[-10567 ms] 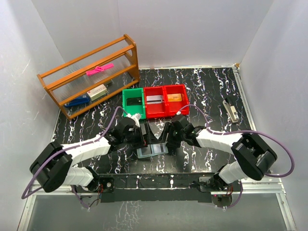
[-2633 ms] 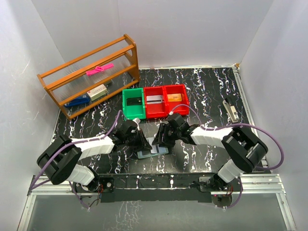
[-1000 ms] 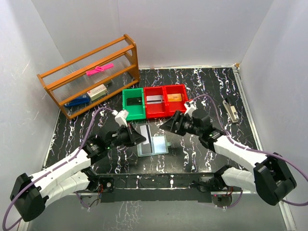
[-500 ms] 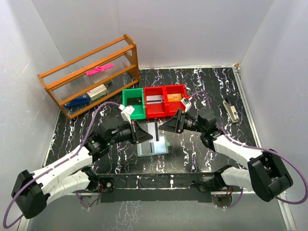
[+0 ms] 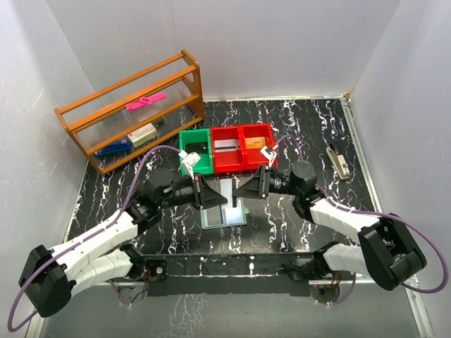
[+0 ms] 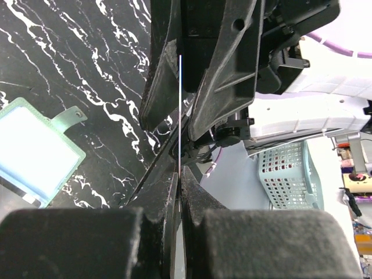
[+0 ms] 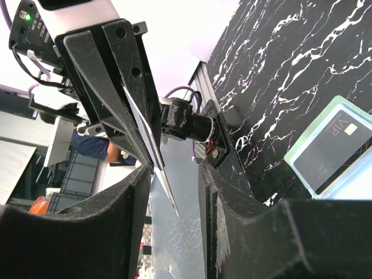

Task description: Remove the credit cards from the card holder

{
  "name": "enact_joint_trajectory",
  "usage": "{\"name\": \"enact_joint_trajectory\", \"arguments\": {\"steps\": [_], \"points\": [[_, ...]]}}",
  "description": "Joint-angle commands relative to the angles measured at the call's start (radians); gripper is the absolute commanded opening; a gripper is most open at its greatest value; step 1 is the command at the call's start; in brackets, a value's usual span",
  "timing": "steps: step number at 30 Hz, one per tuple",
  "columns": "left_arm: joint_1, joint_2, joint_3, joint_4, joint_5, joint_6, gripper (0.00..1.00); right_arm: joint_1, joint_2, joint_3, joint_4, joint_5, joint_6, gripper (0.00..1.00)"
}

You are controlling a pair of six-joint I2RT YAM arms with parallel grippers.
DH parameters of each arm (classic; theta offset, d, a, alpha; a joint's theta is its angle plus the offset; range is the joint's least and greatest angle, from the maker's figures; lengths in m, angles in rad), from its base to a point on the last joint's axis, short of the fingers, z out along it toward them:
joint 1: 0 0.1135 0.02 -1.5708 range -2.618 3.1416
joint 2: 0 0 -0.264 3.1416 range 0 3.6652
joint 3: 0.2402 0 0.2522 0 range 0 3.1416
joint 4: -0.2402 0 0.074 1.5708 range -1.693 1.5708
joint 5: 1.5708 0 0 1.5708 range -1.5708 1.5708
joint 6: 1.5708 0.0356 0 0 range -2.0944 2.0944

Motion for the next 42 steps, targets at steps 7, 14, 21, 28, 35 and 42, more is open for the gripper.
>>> {"name": "enact_joint_trajectory", "arguments": {"steps": [7, 14, 21, 28, 35, 42], "points": [[0.124, -0.014, -0.082, 0.232, 0.188, -0.123, 0.00, 0.012, 0.006, -0.013, 0.200, -0.060, 0.061, 0.28], [0.130, 0.027, -0.078, 0.269, 0.253, -0.141, 0.00, 0.016, 0.023, -0.013, 0.210, -0.038, 0.080, 0.29], [0.131, 0.046, -0.076, 0.312, 0.292, -0.157, 0.00, 0.023, 0.071, -0.009, 0.295, -0.027, 0.135, 0.29], [0.131, 0.059, -0.076, 0.315, 0.305, -0.162, 0.00, 0.038, 0.119, -0.006, 0.415, -0.030, 0.201, 0.20], [0.131, 0.039, -0.076, 0.259, 0.262, -0.148, 0.00, 0.048, 0.121, -0.023, 0.414, -0.014, 0.202, 0.00], [0.131, -0.013, -0.010, -0.013, 0.135, -0.036, 0.68, 0.049, 0.078, -0.005, 0.242, 0.054, 0.104, 0.00]]}}
